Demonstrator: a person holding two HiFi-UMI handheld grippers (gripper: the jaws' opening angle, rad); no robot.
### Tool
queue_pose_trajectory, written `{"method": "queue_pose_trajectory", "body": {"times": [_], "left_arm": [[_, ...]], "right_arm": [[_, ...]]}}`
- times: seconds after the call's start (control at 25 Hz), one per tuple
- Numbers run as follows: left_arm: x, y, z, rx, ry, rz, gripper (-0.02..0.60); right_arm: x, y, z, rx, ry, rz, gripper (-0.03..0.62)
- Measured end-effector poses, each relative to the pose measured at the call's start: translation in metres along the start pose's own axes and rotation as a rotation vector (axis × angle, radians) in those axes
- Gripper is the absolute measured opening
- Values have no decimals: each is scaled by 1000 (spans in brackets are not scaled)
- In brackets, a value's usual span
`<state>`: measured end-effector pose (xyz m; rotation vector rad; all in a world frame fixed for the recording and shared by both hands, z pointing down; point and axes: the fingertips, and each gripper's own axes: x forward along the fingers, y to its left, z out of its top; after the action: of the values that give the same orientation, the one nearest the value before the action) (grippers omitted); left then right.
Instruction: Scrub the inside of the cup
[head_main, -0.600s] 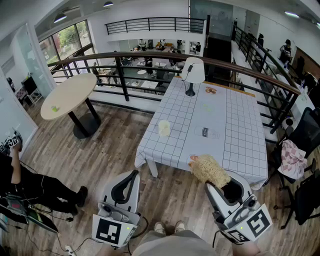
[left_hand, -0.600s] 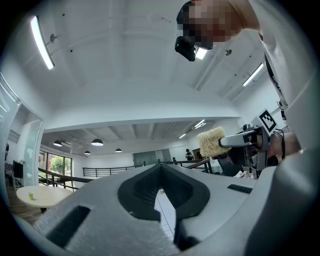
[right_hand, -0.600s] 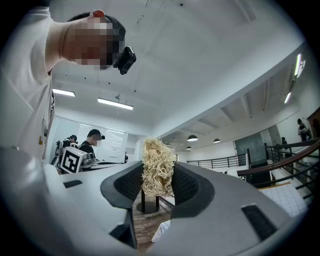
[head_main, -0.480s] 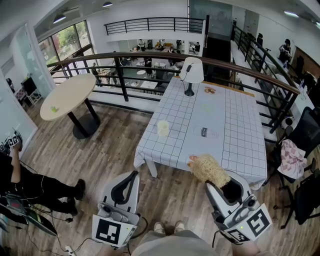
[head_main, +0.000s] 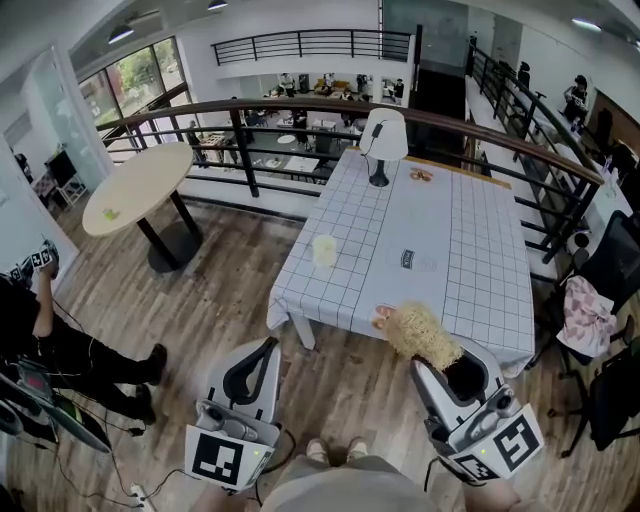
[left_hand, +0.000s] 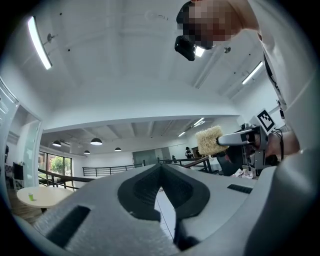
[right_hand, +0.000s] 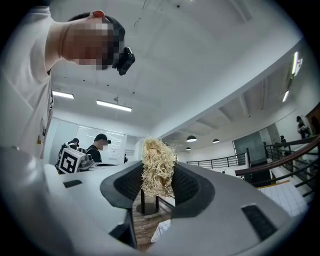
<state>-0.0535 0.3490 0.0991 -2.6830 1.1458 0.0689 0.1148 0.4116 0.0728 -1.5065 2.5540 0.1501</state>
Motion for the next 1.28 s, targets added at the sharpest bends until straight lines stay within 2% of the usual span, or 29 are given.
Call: {"method": "queue_pose_trajectory", "body": {"times": [0.12,0.68,1.28], "left_arm": [[5,-7,-8,4,25,2,14],[30,-35,-5,15,31,-4,14],[49,-34,-20,27,44,-3,14]], "right_arm": [[-3,-6,-3,12,-3,9,155],[-21,-36,-2,11,-6,32,155],[-9,-64,-29,53,9,28,155]]}}
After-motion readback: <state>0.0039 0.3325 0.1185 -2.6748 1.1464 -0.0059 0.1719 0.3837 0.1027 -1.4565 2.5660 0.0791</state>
